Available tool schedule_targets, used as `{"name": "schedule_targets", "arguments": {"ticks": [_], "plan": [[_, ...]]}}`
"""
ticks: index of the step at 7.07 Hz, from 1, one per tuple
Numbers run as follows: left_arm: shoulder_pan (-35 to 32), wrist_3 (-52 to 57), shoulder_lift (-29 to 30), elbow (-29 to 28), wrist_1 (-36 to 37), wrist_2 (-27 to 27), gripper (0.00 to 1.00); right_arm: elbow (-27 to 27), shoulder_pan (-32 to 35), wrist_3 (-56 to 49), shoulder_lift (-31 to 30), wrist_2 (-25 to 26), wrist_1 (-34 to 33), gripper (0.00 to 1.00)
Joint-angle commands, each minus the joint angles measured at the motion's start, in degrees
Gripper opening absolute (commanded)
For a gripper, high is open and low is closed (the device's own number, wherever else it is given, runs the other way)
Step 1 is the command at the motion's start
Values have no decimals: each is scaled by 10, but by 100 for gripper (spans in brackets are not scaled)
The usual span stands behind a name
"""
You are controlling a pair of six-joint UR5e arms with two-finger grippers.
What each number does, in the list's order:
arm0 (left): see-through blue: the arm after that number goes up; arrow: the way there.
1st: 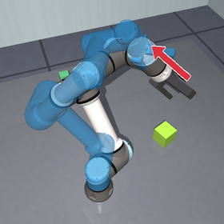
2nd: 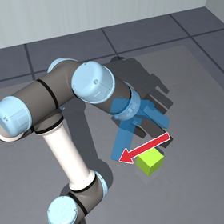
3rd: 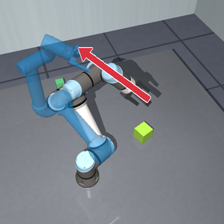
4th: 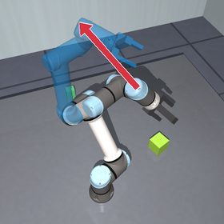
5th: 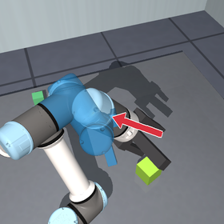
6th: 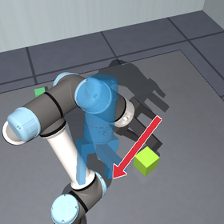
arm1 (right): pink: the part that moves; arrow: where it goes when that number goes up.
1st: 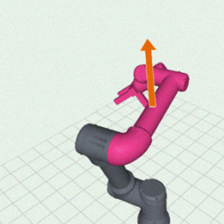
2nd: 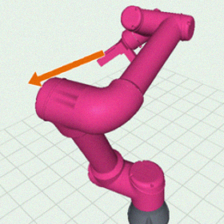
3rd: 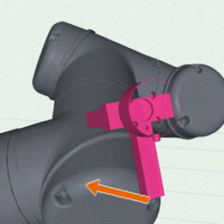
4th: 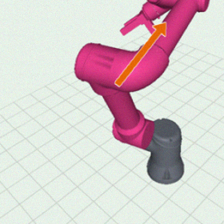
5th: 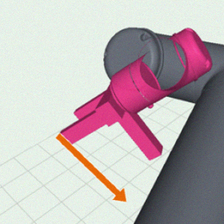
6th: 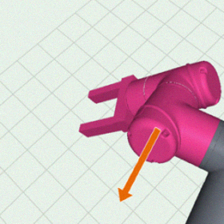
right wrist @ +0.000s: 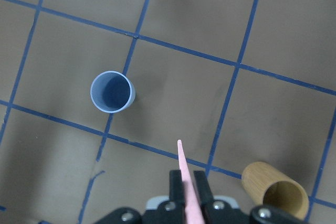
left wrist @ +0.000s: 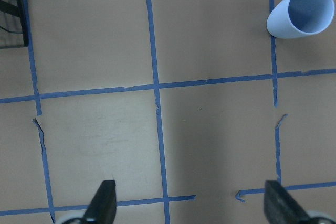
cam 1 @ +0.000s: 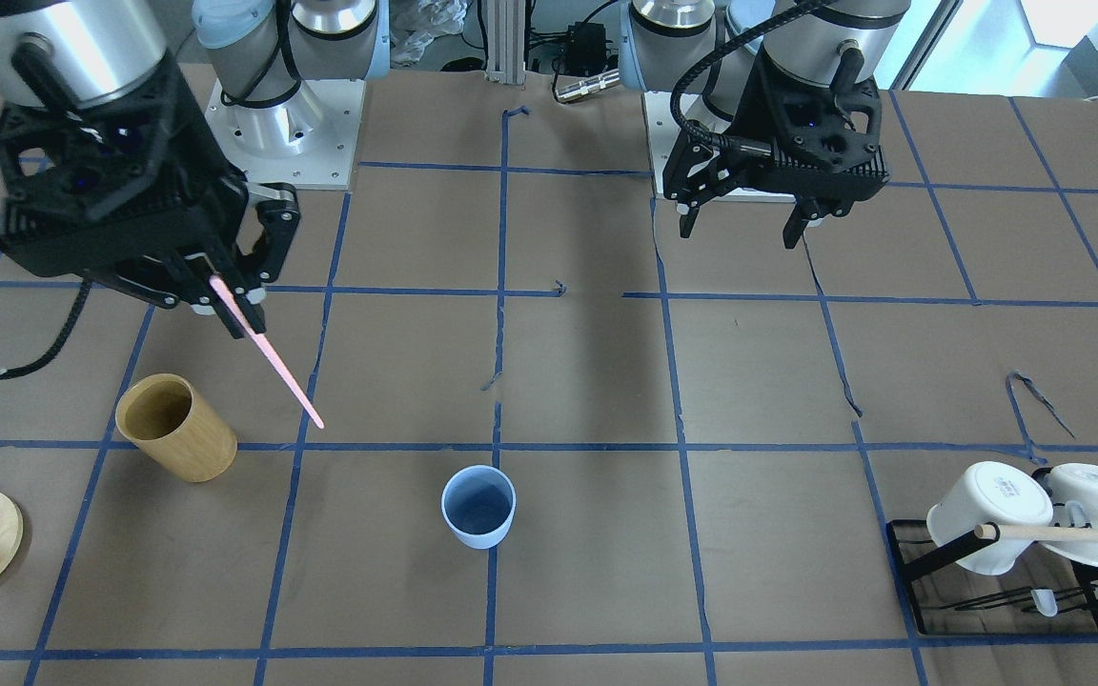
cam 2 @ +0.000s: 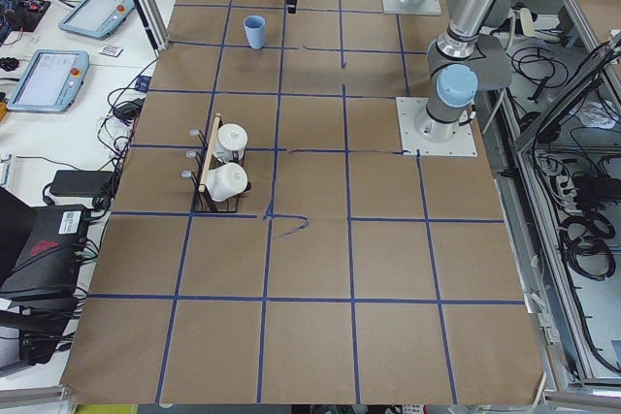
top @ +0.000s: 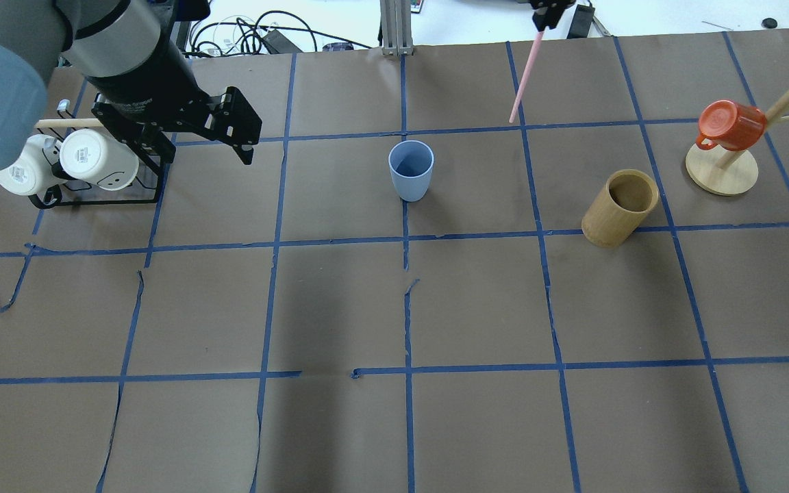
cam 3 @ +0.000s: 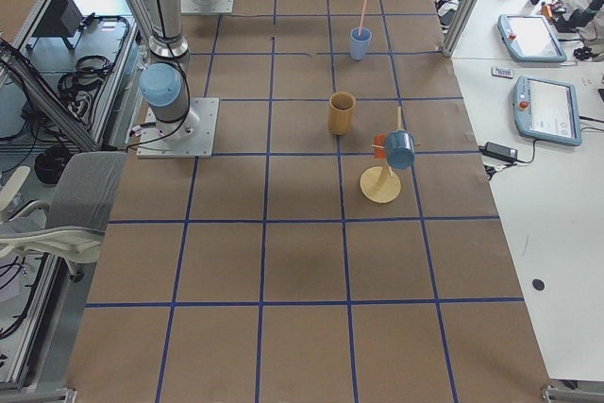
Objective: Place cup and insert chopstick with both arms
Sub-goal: 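Pull the pink chopstick out of the bamboo cup with the right gripper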
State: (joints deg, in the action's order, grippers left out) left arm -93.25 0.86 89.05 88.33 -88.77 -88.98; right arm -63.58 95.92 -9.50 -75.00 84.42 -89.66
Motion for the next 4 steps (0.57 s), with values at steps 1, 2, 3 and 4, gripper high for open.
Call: {"name": "schedule_targets", "arguments": {"ticks": [1, 2, 3, 4], "plan": [[0, 0, 1, 0, 0, 0, 100, 0, 65, 83, 50, 0, -82, 0], [0, 0, 0, 0, 0, 0, 100, 0, 91, 143, 79, 9, -130, 0], [0, 0, 1, 0, 1, 0, 100, 0, 96, 152, 96, 9, -151, 0], [0, 0, 0, 1, 1, 0, 100, -7, 96, 152, 103, 9, -150, 0]]}}
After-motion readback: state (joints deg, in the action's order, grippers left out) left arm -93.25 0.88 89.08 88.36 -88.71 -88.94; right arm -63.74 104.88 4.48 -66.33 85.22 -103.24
